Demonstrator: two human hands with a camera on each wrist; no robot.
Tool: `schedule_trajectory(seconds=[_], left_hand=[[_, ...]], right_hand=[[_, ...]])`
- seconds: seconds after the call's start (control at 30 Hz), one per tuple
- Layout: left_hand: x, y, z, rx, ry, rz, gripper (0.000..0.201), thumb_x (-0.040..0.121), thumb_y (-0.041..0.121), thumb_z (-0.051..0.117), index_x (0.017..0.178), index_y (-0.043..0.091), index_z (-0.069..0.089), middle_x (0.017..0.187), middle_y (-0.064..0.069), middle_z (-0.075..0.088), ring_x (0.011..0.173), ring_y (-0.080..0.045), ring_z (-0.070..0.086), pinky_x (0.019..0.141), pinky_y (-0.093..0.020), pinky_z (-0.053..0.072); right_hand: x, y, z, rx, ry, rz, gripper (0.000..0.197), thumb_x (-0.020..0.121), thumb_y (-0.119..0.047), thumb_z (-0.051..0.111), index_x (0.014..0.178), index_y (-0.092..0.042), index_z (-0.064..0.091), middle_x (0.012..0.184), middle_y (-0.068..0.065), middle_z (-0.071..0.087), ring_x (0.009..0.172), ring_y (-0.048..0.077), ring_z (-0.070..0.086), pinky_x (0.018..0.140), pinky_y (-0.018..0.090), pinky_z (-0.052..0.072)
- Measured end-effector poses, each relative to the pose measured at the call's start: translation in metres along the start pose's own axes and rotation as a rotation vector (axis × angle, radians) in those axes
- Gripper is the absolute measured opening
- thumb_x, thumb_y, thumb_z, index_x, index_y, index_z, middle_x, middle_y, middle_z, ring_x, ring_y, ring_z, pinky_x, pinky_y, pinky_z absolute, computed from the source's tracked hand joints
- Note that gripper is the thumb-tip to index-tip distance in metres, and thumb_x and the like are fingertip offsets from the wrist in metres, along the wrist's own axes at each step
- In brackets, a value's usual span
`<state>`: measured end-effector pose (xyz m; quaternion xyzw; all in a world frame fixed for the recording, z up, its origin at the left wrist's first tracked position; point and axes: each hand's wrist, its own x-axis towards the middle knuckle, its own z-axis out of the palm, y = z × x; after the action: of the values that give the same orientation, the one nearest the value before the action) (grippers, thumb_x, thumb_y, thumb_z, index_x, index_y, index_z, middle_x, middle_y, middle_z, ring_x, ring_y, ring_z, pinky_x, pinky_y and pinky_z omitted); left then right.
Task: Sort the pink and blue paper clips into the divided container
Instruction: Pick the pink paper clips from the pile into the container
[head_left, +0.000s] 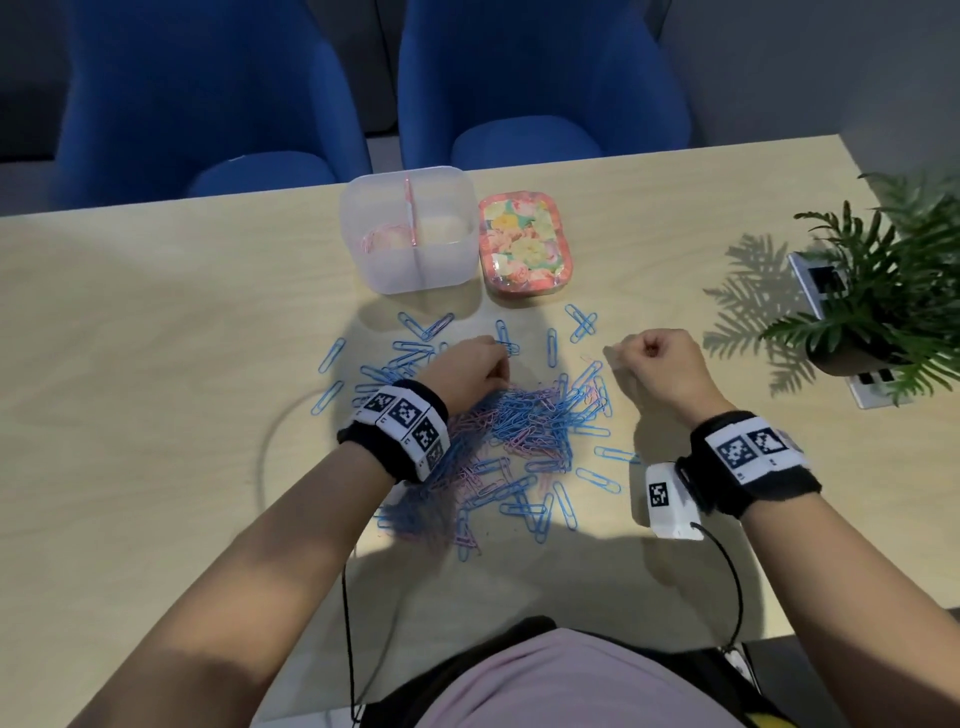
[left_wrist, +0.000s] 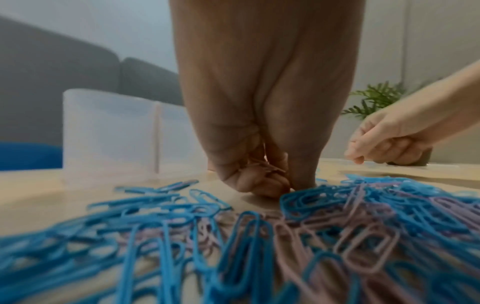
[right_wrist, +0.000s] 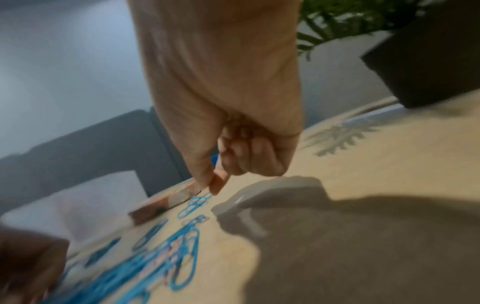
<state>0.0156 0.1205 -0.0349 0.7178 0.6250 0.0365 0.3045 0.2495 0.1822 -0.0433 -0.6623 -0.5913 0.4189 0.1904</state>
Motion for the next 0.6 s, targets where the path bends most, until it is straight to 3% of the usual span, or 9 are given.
schedule_trajectory(seconds=[0.07,0.17,0.3,0.4,0.47,0.6], left_hand=[[0.001,0.001,0.001,0.044,-0.011,0.004,0.014,0.09,0.013,0.054,0.098,0.003,0.06,0.108,-0.014,0.056,0.099,-0.027,0.056,0.087,-0.033,0.042],[-0.003,0.001,-0.001,-0.09,0.009,-0.058,0.007,0.091,0.013,0.052,0.09,0.008,0.056,0.1,-0.01,0.059,0.091,-0.024,0.056,0.077,-0.028,0.042],[-0.013,-0.004,-0.005,-0.959,0.043,-0.249,0.012,0.092,0.008,0.052,0.082,0.012,0.054,0.075,-0.005,0.057,0.057,-0.006,0.059,0.051,-0.012,0.047],[-0.022,-0.01,-0.012,-1.45,-0.023,-0.382,0.009,0.093,0.005,0.049,0.093,0.009,0.058,0.078,-0.006,0.057,0.056,-0.005,0.062,0.058,-0.014,0.056],[-0.025,-0.015,-0.016,-1.538,-0.067,-0.426,0.011,0.093,0.012,0.05,0.094,0.008,0.06,0.081,-0.005,0.059,0.067,-0.009,0.063,0.065,-0.017,0.057],[-0.03,-0.032,-0.021,-1.691,-0.034,-0.533,0.035,0.098,0.028,0.04,0.095,0.003,0.063,0.081,-0.01,0.072,0.072,-0.016,0.07,0.066,-0.025,0.06]], right_hand=[[-0.002,0.002,0.002,-0.257,0.035,-0.037,0.028,0.075,-0.032,0.069,0.054,-0.019,0.055,0.066,0.002,0.062,0.07,0.022,0.057,0.07,0.029,0.046],[-0.003,-0.005,0.015,-0.349,0.014,-0.104,0.019,0.077,-0.034,0.07,0.07,-0.018,0.062,0.071,0.001,0.063,0.075,0.023,0.057,0.07,0.03,0.044],[0.007,-0.017,0.025,-0.427,-0.096,-0.093,0.011,0.074,-0.018,0.067,0.065,-0.015,0.061,0.065,0.001,0.064,0.074,0.025,0.063,0.068,0.03,0.047],[0.011,-0.027,0.026,-0.476,-0.277,-0.054,0.022,0.074,-0.011,0.065,0.056,-0.015,0.054,0.06,0.005,0.061,0.064,0.022,0.059,0.066,0.027,0.045],[0.008,-0.028,0.028,-0.364,-0.347,-0.062,0.027,0.078,-0.006,0.058,0.054,-0.011,0.048,0.057,0.01,0.053,0.052,0.02,0.047,0.058,0.026,0.039],[-0.006,-0.041,0.031,0.204,-0.365,0.023,0.034,0.087,0.003,0.041,0.054,-0.006,0.043,0.042,0.007,0.038,0.03,0.01,0.034,0.038,0.015,0.025]])
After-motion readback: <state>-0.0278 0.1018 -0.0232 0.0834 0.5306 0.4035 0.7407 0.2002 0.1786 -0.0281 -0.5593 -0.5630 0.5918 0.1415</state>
